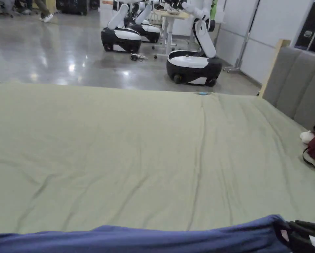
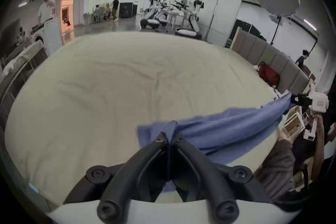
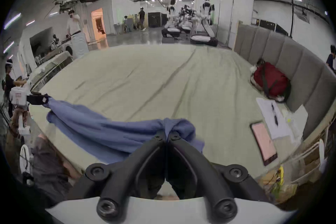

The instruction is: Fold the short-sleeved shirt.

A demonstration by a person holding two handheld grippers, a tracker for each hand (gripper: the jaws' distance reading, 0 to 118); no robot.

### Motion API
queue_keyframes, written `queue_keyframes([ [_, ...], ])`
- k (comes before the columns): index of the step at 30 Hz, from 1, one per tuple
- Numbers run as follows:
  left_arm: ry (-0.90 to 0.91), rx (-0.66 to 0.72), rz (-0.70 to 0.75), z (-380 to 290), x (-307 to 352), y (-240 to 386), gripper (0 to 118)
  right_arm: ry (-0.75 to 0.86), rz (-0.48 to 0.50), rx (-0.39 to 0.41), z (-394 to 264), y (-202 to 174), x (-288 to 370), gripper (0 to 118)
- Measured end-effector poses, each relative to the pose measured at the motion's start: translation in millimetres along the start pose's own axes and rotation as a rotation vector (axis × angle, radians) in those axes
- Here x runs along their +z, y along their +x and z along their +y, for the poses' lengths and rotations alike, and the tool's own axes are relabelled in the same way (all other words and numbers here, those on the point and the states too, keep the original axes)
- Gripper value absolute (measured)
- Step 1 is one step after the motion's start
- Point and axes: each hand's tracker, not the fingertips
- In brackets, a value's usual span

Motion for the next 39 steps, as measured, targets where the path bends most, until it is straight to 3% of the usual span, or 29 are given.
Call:
queue_keyframes([
  [3,-0.038,0.032,-0.012,-21,-13,-2,0,-0.077,-0.029,0.013,-30,-3,-13,5],
  [10,-0.072,0.04,0.012,-36,-42,-2,0,-0.181,-0.033,-0.066,-63,5,-58,5],
  [15,-0.065,0.06,0.0,-35,-40,-4,1,-0.181,-0.041,-0.041,-62,3,-65,5],
  [16,-0.063,0.057,0.002,-34,-38,-3,6,-0.165,-0.041,-0.033,-61,3,-62,10],
  [17,-0.058,0.057,0.007,-34,-33,0,19,-0.131,-0.041,-0.031,-60,2,-54,23],
  [18,-0.042,0.058,0.012,-32,-25,1,47,-0.119,-0.031,-0.034,-59,1,-43,42],
  [19,-0.033,0.064,0.006,-31,-19,2,86,-0.107,-0.036,-0.044,-57,0,-33,63],
  [20,-0.027,0.067,0.006,-31,-12,3,115,-0.086,-0.058,-0.055,-55,-2,-21,77],
  [21,0.034,0.078,-0.014,-32,3,4,116,-0.054,-0.072,-0.061,-54,-5,-5,77],
  [25,0.152,0.116,-0.001,-36,53,14,114,0.119,-0.05,-0.09,-53,-25,63,77],
  [26,0.169,0.13,-0.004,-40,64,17,109,0.16,-0.021,-0.113,-55,-29,75,77],
  [27,0.185,0.153,-0.01,-46,75,19,92,0.208,0.011,-0.138,-58,-35,86,76],
  [28,0.203,0.165,-0.025,-51,83,20,54,0.243,0.025,-0.17,-60,-39,92,74],
  [29,0.21,0.178,-0.026,-54,87,20,0,0.257,0.044,-0.196,-62,-41,95,48],
  [30,0.204,0.191,0.015,-58,87,21,0,0.268,0.072,-0.209,-64,-44,96,15],
  [31,0.26,0.186,0.063,-64,88,22,0,0.27,0.05,-0.203,-63,-49,94,3],
  [33,0.197,0.215,0.027,-71,83,8,0,0.274,-0.034,-0.199,-65,-54,92,2],
  [35,0.195,0.253,0.027,-77,80,1,0,0.217,0.027,-0.202,-70,-41,88,2],
  [39,0.18,0.273,-0.044,-62,63,-29,0,0.24,0.054,-0.225,-69,-46,88,2],
])
